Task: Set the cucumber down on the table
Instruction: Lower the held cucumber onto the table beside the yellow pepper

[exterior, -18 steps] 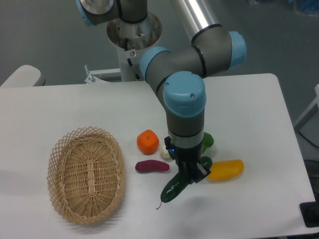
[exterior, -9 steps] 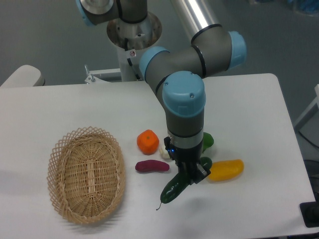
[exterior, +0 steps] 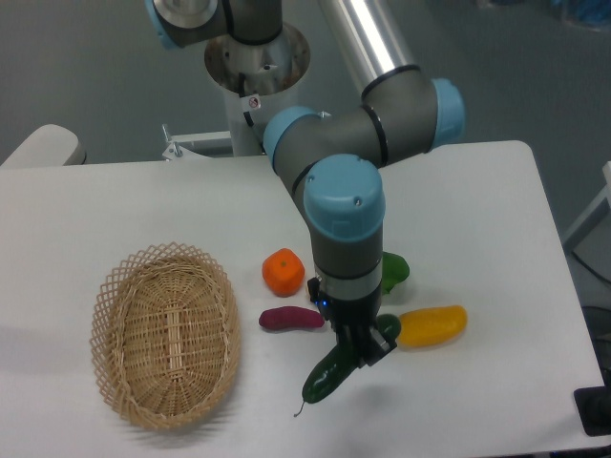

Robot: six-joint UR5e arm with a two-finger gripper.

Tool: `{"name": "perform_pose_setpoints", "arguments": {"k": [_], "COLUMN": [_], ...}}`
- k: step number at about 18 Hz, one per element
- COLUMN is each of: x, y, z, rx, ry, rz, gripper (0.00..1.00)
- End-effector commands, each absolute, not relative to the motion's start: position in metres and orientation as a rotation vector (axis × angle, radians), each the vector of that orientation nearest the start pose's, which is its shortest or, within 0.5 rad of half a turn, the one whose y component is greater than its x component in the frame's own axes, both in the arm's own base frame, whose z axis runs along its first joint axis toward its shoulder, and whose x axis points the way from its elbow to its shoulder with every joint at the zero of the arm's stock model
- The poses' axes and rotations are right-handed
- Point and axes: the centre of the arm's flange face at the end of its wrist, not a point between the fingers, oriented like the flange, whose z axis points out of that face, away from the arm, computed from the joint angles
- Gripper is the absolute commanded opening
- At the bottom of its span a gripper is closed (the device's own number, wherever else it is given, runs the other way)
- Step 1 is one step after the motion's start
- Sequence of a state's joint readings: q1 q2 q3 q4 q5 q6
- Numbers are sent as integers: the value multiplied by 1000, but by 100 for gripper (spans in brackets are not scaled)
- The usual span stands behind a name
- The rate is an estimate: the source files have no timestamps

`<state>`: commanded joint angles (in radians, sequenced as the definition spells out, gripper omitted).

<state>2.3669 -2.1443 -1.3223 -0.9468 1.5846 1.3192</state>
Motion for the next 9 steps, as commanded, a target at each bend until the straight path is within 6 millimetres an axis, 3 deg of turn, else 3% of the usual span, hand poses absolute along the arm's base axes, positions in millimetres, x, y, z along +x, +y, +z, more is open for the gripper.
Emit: {"name": "perform_pose_setpoints", "arguments": {"k": [6,9], "x": [-436,-436], "y": [610,605], "z": [281,245], "rx": [-2856,-2860], "ry": [946,1060], "rz": [393,325], "gripper": [22,21]}}
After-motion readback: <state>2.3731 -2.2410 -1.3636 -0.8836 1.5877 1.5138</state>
